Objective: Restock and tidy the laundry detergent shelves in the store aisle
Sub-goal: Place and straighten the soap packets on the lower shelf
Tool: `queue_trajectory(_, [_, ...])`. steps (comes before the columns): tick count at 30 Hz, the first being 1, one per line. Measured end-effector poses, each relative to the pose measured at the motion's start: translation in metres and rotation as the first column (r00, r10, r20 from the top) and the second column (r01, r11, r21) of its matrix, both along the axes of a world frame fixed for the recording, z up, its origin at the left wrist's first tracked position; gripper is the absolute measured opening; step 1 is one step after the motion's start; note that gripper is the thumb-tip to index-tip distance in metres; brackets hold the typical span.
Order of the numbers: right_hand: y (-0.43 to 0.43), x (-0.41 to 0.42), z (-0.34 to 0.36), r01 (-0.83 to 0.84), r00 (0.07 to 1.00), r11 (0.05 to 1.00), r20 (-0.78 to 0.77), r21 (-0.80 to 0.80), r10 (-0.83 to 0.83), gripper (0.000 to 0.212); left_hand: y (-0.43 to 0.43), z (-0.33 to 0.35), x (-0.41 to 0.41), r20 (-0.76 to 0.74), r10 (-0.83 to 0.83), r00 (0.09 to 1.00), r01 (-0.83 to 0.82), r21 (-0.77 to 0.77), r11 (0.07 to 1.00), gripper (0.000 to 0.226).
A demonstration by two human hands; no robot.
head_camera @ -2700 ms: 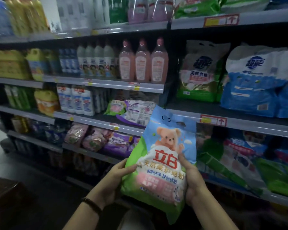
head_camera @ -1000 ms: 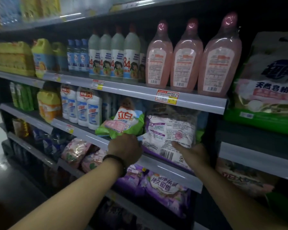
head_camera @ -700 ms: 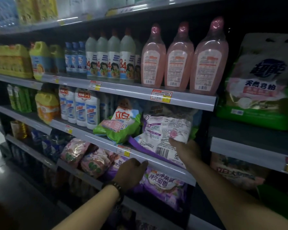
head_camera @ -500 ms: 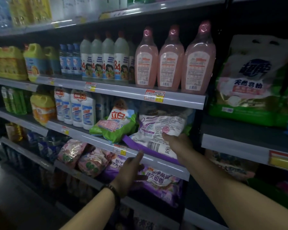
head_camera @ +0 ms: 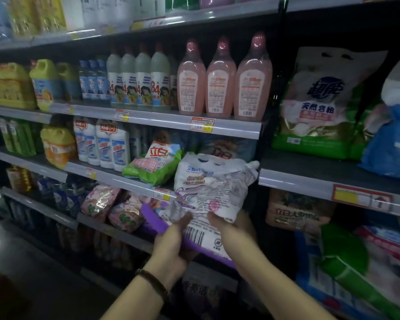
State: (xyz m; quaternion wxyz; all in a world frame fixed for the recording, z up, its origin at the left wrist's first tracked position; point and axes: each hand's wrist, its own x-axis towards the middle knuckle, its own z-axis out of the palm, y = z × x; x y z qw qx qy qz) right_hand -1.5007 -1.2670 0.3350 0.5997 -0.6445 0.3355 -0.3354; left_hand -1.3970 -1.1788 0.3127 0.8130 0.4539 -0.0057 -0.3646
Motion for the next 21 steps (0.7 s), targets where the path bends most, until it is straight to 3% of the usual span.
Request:
queue_trajectory(3, [0.027,-0.03,-0.004,-0.082,0.996,0.997,0.037,-0.011,0.083,0.028,0.027,-0.024,-0.022,-0.05,0.015,0.999,-0.018,-0.053,0.998,0.055])
queue_trajectory(6, [0.041,-0.054,-0.018,-0.154,0.987,0.957,0.079,0.246,0.138,0.021,0.06,-0.051,-0.04,-0.018,0.025,1.0,-0.026,-0.114,0.993,0.056])
queue_trajectory(8, [0.042,-0.065,-0.032,-0.211,0.977,0.878,0.061,0.43,0.205,0.044,0.079,-0.069,-0.057,0.0,0.051,0.999,-0.051,-0.122,0.991,0.059])
queue_trajectory(10, [0.045,-0.073,-0.054,-0.263,0.961,0.81,0.073,0.525,0.265,0.065,0.094,-0.089,-0.074,0.02,0.07,0.997,-0.067,-0.109,0.992,0.078])
queue_trajectory(12, [0.05,-0.081,-0.071,-0.235,0.967,0.803,0.049,0.547,0.25,0.067,0.106,-0.1,-0.088,0.03,0.051,0.998,-0.049,-0.075,0.996,0.089])
queue_trajectory(14, [0.051,-0.086,-0.092,-0.216,0.969,0.804,0.021,0.554,0.246,0.06,0.115,-0.114,-0.095,0.05,0.057,0.997,-0.054,-0.053,0.997,0.069])
queue_trajectory(16, [0.053,-0.091,-0.107,-0.215,0.961,0.801,-0.026,0.558,0.276,0.068,0.12,-0.123,-0.099,0.013,0.063,0.998,-0.063,-0.043,0.997,0.056])
queue_trajectory(21, [0.051,-0.077,-0.133,-0.093,0.98,0.831,-0.099,0.548,0.175,0.045,0.117,-0.136,-0.09,-0.022,0.056,0.998,-0.056,0.015,0.998,0.056])
